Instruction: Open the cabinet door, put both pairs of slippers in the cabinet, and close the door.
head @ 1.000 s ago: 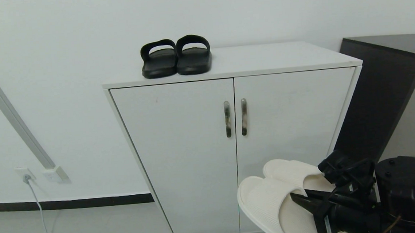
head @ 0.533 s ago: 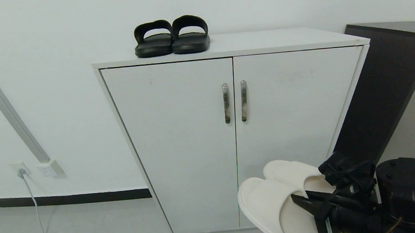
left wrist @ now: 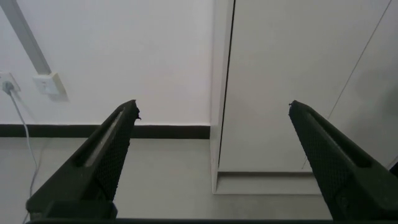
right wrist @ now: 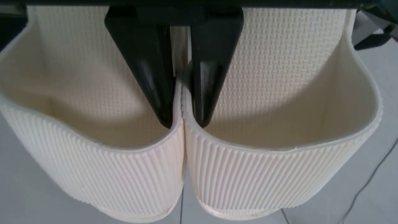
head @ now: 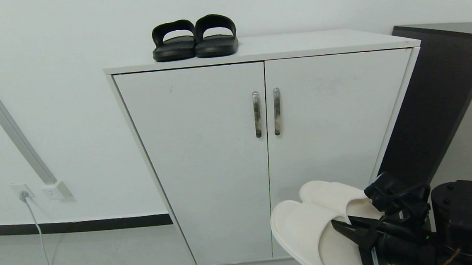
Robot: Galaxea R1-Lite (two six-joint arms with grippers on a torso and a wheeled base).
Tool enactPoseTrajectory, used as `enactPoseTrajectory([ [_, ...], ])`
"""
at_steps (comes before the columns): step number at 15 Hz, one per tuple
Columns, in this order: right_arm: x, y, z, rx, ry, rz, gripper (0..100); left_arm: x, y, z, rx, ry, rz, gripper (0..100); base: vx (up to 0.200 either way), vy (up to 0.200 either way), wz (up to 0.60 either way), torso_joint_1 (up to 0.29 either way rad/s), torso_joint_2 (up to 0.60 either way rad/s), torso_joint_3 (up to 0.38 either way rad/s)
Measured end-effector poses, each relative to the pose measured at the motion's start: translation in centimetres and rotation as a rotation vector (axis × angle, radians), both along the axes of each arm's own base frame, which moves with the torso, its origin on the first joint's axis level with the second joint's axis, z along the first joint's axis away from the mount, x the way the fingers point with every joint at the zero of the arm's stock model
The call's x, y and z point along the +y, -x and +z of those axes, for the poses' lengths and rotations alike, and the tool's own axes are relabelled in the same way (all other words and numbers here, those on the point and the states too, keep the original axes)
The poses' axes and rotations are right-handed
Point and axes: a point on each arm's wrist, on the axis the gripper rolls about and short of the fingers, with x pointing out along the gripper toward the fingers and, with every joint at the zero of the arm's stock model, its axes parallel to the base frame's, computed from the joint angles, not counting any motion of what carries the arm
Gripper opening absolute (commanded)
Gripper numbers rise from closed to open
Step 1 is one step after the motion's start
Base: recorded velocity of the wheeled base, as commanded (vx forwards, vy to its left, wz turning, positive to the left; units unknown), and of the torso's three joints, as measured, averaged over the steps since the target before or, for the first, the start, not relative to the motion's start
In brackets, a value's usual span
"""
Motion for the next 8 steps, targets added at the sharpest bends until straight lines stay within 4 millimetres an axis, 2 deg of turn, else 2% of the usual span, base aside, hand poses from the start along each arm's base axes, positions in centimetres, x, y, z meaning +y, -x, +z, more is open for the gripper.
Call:
enactPoseTrajectory([
  [4,-0.1,0.1,-0.1,-0.011,0.016,0.005,0,0.0,0.0,0.3,0.005,-0.009,-0.012,100,0.000,0.000,0.00,0.000,0.00,0.000],
  [8,0.0,0.2,-0.4,0.000,0.025,0.015,0,-0.2,-0.3,4.5,-0.016,0.061,-0.093,100,0.000,0.000,0.00,0.000,0.00,0.000],
])
